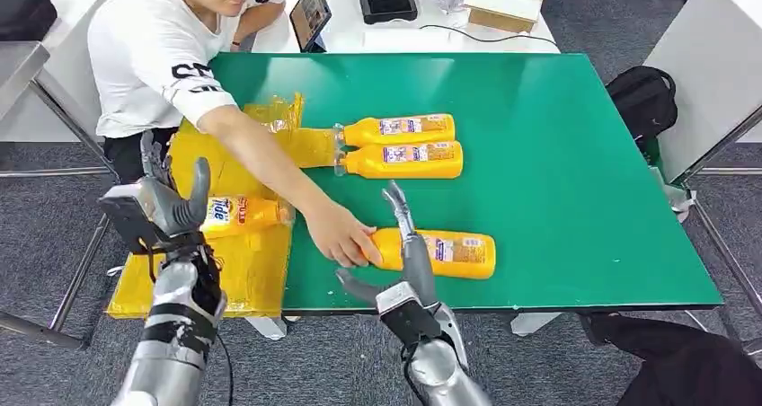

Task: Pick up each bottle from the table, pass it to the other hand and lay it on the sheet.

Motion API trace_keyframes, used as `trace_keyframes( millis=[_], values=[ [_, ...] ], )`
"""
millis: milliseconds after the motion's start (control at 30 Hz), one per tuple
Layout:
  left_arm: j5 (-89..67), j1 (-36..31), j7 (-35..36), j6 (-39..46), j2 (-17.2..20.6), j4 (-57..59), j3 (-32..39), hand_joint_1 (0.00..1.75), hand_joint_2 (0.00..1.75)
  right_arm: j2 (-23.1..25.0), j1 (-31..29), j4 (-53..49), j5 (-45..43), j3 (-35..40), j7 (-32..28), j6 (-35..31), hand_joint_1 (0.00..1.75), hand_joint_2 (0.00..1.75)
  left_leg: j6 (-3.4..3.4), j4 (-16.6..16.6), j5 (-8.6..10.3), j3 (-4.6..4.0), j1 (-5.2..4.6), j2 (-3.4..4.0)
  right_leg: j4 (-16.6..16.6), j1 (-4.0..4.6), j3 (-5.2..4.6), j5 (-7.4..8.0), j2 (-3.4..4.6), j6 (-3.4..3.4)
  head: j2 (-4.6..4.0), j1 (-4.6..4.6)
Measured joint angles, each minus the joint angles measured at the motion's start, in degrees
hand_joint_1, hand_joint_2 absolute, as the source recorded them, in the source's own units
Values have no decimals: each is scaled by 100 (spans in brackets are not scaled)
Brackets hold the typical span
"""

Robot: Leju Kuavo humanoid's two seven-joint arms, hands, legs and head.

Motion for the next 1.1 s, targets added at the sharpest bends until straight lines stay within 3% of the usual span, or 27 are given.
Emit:
trace_keyframes(
  millis=[500, 733, 1100],
  values=[
    [-157, 974, -85, 243, -33, -873, -644, 0, 175, -754, -130, -147, 897, -300, 1030, 877, 0, 175, 0, 0, 0, -1, 0, 0, 0, 0, 1, 1, 0, 1, 0, 2],
    [-291, 1185, -87, 225, -33, -956, -675, 0, 175, -1139, -359, -16, 1775, -313, 2030, 1134, 0, 175, 0, 0, 0, -2, 0, 0, 0, 0, 1, 1, 0, 1, 0, -2],
    [-426, 1237, -85, 168, -28, -895, -644, 0, 175, -1515, -394, 317, 1832, -330, 2405, 1567, 0, 175, 1, 0, -1, -4, 0, -1, 0, 0, 0, 1, -1, 1, 0, -2]
  ],
)
